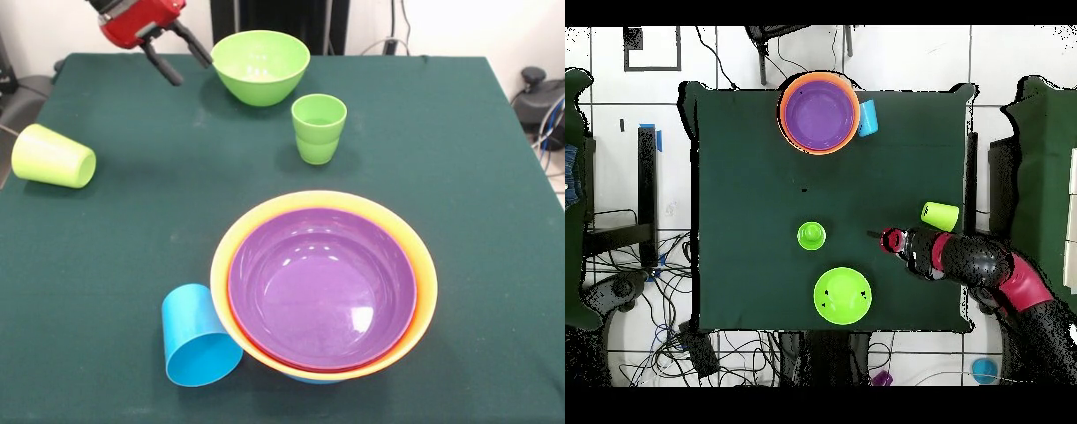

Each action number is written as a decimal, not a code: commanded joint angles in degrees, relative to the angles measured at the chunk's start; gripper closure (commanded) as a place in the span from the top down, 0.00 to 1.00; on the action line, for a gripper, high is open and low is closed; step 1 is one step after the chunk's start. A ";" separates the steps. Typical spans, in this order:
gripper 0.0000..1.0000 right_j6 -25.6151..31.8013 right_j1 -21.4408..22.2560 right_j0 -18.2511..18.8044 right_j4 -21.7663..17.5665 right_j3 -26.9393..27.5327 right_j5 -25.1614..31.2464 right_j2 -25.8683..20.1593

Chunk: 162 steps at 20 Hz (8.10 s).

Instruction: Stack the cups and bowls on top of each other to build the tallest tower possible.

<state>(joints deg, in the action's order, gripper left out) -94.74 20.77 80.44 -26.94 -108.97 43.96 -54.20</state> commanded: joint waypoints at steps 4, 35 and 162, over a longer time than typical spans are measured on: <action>1.00 13.66 -6.67 -3.92 -6.61 2.37 -0.13 1.23; 1.00 10.30 -3.31 7.11 -9.46 -9.95 -1.71 -2.40; 1.00 15.72 -15.45 7.33 -21.13 1.24 0.44 0.12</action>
<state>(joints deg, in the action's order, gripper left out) -94.27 5.51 89.79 -44.56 -112.47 43.98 -56.80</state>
